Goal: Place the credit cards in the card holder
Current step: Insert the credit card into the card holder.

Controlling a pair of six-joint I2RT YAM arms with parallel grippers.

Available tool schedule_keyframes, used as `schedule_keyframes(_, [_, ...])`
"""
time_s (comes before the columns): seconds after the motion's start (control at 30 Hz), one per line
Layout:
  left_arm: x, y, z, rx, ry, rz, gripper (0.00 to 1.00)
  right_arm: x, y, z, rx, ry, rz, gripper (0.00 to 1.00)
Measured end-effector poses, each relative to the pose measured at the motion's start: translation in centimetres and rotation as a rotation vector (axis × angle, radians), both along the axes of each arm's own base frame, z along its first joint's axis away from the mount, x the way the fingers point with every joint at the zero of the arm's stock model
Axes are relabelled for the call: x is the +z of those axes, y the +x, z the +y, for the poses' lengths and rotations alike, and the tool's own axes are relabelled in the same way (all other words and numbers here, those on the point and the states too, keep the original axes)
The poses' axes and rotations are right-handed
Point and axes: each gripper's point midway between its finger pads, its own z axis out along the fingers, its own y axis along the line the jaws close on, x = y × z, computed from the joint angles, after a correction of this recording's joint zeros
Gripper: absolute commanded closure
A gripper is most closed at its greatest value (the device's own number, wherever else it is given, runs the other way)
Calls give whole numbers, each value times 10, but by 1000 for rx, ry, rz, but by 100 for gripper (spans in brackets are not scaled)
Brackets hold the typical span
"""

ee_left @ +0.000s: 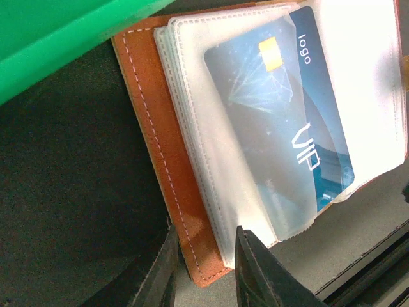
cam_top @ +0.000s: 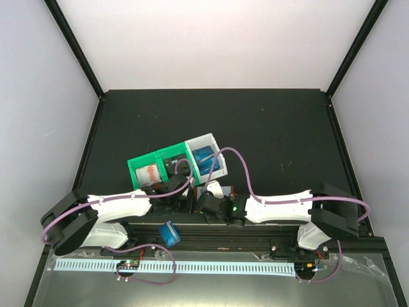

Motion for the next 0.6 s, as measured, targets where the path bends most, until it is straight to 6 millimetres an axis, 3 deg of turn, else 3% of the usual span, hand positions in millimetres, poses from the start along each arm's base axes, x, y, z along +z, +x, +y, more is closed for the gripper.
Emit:
schedule_keyframes(0.2, [0, 0, 0, -1, -1, 1, 72, 3, 7, -4, -85, 47, 29, 47])
schedule_keyframes(0.6, [0, 0, 0, -1, 0, 2, 72, -20, 22, -16, -211, 39, 104, 63])
